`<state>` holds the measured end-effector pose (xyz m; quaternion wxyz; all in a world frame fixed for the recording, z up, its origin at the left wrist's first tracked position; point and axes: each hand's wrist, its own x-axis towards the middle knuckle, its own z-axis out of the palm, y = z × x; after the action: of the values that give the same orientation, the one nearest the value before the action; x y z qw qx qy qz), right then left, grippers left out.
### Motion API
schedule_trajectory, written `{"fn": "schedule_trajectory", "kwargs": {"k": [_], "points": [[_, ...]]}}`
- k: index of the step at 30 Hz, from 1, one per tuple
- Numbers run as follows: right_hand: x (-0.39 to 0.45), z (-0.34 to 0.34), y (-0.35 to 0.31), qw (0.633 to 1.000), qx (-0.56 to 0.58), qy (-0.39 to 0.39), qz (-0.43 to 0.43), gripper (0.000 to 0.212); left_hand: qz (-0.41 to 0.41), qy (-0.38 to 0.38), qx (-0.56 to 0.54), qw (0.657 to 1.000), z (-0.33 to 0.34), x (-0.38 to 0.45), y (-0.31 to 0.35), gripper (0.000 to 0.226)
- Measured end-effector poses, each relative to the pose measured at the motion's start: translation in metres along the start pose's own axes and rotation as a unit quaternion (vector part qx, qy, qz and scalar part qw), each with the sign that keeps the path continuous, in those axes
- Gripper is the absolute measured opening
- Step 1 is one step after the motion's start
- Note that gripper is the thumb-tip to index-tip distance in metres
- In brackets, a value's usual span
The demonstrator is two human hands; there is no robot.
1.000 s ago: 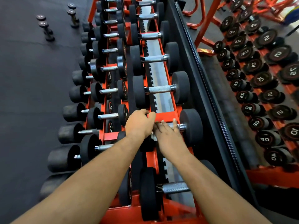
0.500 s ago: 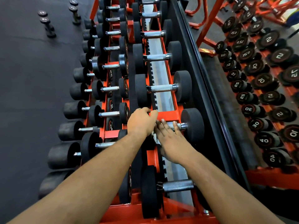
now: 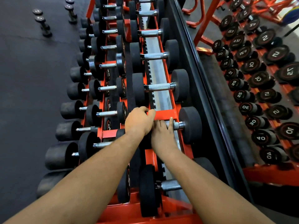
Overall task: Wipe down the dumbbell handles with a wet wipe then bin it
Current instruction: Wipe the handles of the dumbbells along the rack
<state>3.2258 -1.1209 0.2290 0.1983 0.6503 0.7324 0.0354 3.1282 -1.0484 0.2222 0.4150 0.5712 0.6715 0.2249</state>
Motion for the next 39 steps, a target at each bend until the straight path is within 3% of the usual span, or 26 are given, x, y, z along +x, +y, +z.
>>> {"fn": "schedule_trajectory", "kwargs": {"k": [4, 9, 14, 19, 23, 28, 30, 34, 35, 39], "points": [[-0.002, -0.006, -0.001, 0.999, -0.003, -0.031, 0.027, 0.041, -0.001, 0.001, -0.001, 1.000, 0.001, 0.001, -0.001, 0.055], [0.042, -0.039, 0.013, 0.983, 0.063, -0.174, -0.014, 0.023, 0.004, 0.000, 0.007, 1.000, -0.001, 0.000, 0.001, 0.053], [-0.003, 0.003, 0.007, 1.000, -0.012, -0.005, 0.026, 0.040, 0.004, -0.003, -0.001, 1.000, 0.000, 0.001, -0.001, 0.054], [0.017, -0.002, 0.002, 0.997, -0.067, -0.002, 0.033, 0.061, 0.011, 0.005, 0.003, 1.000, -0.001, -0.002, 0.002, 0.053], [0.028, -0.005, 0.010, 0.998, 0.046, -0.010, -0.045, 0.031, 0.011, 0.005, 0.008, 1.000, 0.000, -0.001, 0.000, 0.046], [-0.010, 0.022, 0.005, 0.997, 0.044, 0.071, 0.001, 0.037, 0.021, 0.009, 0.011, 1.000, -0.001, -0.001, -0.001, 0.045], [0.000, 0.008, 0.004, 0.998, 0.040, 0.038, 0.012, 0.035, 0.020, 0.008, 0.012, 1.000, 0.000, -0.002, -0.001, 0.046], [0.041, -0.024, 0.015, 0.990, 0.035, -0.134, -0.023, 0.023, 0.018, 0.009, 0.016, 1.000, -0.001, -0.002, 0.000, 0.045], [0.041, -0.024, 0.017, 0.990, 0.032, -0.133, -0.030, 0.023, 0.019, 0.009, 0.015, 1.000, -0.001, -0.001, 0.001, 0.045], [-0.005, 0.005, 0.014, 0.999, 0.049, 0.020, 0.012, 0.032, 0.014, 0.010, 0.006, 1.000, 0.000, 0.000, -0.001, 0.050]]}}
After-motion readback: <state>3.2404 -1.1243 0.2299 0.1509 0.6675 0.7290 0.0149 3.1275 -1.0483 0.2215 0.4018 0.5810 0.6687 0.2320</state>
